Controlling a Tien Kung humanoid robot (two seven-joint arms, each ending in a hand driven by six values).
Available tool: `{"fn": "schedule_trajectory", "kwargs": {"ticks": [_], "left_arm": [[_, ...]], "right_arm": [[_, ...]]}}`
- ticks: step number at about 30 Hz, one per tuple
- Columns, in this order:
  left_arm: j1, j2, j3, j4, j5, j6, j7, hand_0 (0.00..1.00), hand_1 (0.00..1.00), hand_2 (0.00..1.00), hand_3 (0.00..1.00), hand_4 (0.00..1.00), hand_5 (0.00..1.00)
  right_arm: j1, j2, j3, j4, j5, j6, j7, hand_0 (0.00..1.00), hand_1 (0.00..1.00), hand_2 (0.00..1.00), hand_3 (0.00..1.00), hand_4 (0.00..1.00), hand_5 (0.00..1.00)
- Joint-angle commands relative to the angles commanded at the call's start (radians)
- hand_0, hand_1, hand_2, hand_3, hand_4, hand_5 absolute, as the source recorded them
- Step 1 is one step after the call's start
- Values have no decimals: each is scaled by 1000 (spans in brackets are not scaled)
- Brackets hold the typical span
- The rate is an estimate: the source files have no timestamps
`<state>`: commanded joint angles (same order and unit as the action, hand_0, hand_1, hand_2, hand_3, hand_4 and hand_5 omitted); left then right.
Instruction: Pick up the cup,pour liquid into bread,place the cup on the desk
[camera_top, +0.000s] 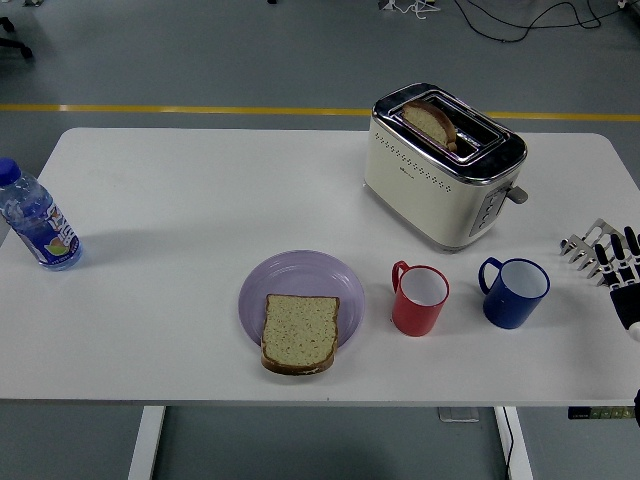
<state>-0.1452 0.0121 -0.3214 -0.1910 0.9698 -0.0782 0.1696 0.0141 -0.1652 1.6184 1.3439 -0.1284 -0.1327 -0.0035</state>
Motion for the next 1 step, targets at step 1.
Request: {"fn": "schedule_trajectory", "kwargs": {"ticks": [1], "left_arm": [[-1, 0, 0, 0, 1, 0, 0, 668, 735, 737, 631, 396, 998]], "right_arm": [[0, 0, 0, -1, -1, 0, 0, 602, 543, 611, 594, 613, 49]]}}
